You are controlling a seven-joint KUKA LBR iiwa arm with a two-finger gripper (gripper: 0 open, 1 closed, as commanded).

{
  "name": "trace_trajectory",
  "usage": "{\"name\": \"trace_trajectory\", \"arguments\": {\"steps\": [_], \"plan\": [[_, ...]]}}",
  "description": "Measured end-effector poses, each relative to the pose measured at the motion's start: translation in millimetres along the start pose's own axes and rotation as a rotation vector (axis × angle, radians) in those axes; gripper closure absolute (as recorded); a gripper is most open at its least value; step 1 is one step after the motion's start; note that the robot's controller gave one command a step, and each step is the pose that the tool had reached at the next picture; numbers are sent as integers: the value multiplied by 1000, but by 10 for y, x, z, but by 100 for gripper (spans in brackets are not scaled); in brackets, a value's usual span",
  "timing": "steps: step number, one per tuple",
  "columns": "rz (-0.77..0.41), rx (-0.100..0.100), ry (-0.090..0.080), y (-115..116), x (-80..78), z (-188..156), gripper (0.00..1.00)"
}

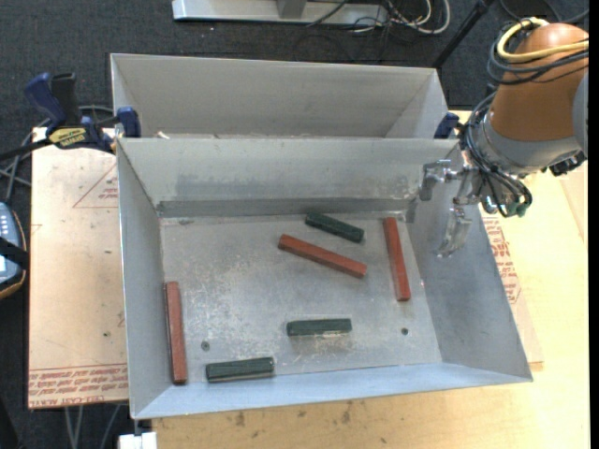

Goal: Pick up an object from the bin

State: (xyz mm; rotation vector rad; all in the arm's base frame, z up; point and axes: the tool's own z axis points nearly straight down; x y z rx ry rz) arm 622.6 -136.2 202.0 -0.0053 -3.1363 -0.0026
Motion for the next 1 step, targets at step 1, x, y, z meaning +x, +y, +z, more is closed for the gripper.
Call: {"name": "trace_trajectory", "arguments": {"steps": [1], "plan": [[-2,1,-8,4,-17,-49,0]]}}
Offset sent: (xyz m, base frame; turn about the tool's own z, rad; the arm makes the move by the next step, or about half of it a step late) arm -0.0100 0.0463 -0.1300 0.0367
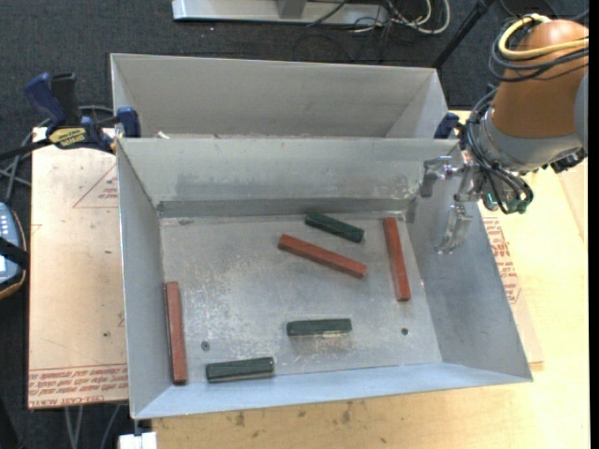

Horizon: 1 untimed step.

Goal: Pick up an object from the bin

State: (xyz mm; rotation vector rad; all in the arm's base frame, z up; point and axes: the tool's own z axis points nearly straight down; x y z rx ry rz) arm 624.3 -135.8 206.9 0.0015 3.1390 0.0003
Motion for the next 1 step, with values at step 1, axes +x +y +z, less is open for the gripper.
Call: {"name": "trace_trajectory", "arguments": {"steps": [1], "plan": [[16,1,-6,183,35,531,0]]}}
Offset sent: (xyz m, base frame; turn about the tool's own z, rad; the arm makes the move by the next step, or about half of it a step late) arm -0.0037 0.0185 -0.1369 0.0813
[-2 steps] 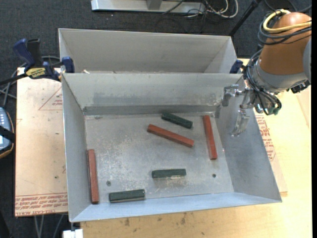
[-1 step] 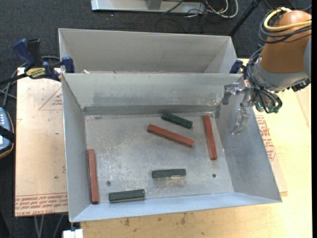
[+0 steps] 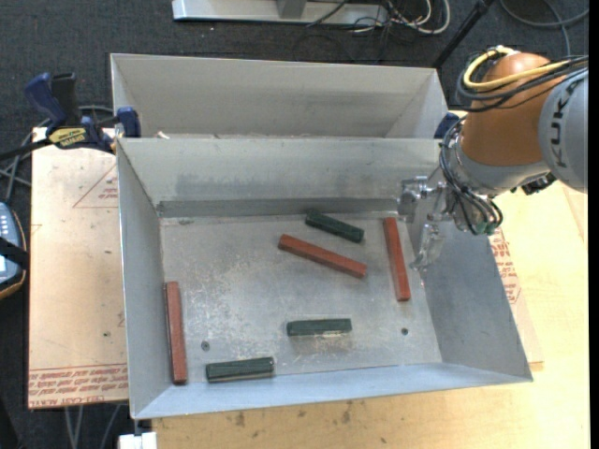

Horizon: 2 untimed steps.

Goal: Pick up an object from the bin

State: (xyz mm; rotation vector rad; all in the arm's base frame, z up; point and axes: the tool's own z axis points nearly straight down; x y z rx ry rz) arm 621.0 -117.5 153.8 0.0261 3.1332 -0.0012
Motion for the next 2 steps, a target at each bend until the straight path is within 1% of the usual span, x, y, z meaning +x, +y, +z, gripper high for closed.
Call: {"name": "trace_trajectory", "arguments": {"steps": [1,2], "plan": [[5,-1,2,51,12,158,0],[-62,-2,9,3,108,557,0]]}}
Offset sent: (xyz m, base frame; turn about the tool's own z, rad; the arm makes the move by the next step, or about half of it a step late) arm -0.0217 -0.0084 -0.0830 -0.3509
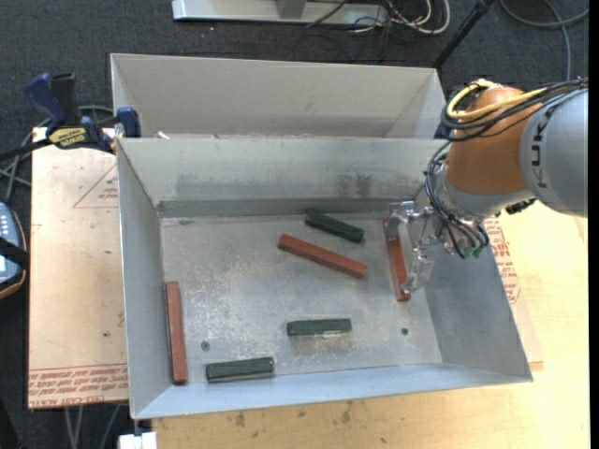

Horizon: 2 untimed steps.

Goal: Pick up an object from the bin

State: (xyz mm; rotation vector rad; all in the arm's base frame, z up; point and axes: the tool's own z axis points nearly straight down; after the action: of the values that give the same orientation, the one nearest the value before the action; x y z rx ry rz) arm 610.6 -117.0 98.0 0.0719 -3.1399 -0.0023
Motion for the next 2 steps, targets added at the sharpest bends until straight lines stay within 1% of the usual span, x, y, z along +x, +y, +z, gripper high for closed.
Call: {"name": "trace_trajectory", "arguments": {"steps": [1,2], "plan": [[-277,2,-1,33,20,139,0],[-105,1,-6,452,-189,219,0]]}}
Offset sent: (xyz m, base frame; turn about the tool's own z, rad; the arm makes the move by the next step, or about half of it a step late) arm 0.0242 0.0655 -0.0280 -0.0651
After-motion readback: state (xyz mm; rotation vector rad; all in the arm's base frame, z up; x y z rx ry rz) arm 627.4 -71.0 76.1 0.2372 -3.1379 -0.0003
